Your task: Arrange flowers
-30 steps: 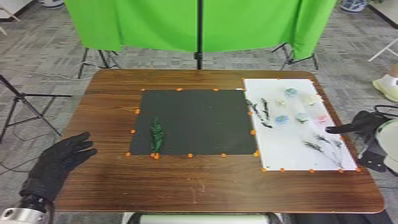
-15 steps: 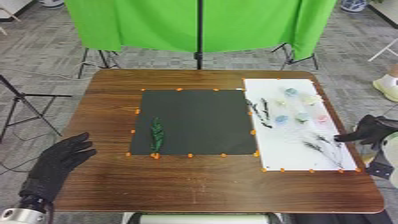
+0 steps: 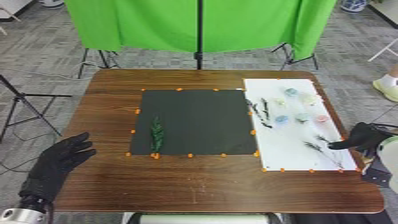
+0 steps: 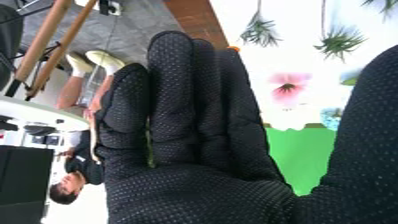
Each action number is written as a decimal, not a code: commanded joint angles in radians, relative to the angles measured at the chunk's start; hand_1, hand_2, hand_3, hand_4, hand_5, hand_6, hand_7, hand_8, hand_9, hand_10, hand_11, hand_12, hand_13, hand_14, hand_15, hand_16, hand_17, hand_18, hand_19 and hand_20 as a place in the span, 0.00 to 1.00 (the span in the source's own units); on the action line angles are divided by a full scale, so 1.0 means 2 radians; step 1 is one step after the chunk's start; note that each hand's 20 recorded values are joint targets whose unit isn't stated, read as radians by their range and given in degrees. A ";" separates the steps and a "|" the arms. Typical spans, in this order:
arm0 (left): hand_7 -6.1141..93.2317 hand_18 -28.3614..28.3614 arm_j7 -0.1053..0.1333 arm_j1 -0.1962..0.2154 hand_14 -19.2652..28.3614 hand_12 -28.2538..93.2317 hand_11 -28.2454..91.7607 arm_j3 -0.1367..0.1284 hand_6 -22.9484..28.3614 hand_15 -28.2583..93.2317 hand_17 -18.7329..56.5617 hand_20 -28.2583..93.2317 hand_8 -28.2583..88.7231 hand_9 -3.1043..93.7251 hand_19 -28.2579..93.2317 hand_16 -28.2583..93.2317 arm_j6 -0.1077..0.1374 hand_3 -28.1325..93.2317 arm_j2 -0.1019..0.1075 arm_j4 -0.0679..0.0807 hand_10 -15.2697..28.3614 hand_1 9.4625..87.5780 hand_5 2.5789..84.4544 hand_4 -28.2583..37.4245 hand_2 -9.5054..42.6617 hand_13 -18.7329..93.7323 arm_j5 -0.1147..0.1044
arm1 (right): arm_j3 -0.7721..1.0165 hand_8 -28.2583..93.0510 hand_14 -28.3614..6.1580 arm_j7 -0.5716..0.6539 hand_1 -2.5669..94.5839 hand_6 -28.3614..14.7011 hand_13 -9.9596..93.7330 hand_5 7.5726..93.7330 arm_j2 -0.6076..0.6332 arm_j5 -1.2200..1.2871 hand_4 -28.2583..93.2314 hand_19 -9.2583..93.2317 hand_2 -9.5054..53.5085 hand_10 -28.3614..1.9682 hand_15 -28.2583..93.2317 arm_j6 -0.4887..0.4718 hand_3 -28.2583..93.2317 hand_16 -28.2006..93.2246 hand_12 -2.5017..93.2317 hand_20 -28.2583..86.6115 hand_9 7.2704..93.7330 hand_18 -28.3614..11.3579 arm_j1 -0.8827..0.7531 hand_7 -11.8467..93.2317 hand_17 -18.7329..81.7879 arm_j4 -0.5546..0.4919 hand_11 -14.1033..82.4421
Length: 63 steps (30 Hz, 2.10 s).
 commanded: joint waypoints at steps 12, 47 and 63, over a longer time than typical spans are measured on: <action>0.30 0.93 -0.002 0.003 0.78 0.35 0.48 0.007 0.57 0.63 0.16 0.21 0.14 0.42 0.72 0.18 0.001 0.83 -0.001 0.006 0.70 0.22 0.47 0.00 0.27 0.44 0.000 | -0.081 0.07 0.63 -0.013 0.40 0.56 0.72 0.56 0.005 -0.051 0.00 0.94 0.00 0.56 0.74 0.034 0.73 0.39 0.26 0.55 0.64 0.26 0.020 0.41 0.51 0.027 0.59; 0.30 0.93 -0.003 0.006 0.78 0.35 0.48 0.009 0.57 0.63 0.16 0.21 0.14 0.42 0.72 0.18 0.001 0.83 -0.001 0.006 0.70 0.22 0.47 0.00 0.27 0.44 0.001 | -0.030 0.27 0.63 -0.059 0.45 0.63 0.93 0.86 -0.014 -0.091 0.00 1.00 0.00 0.69 0.87 0.127 0.94 0.46 0.36 0.81 0.99 0.17 0.020 0.64 0.70 -0.030 0.80; 0.31 0.93 -0.008 0.002 0.78 0.35 0.48 0.012 0.57 0.63 0.16 0.21 0.14 0.42 0.72 0.18 0.005 0.83 -0.004 0.007 0.70 0.22 0.47 0.00 0.27 0.44 0.000 | -0.270 0.31 0.64 -0.109 0.40 0.65 0.96 0.88 -0.066 -0.089 0.05 1.00 0.02 0.71 0.89 0.112 0.96 0.45 0.33 0.86 1.00 0.14 0.310 0.66 0.74 -0.057 0.87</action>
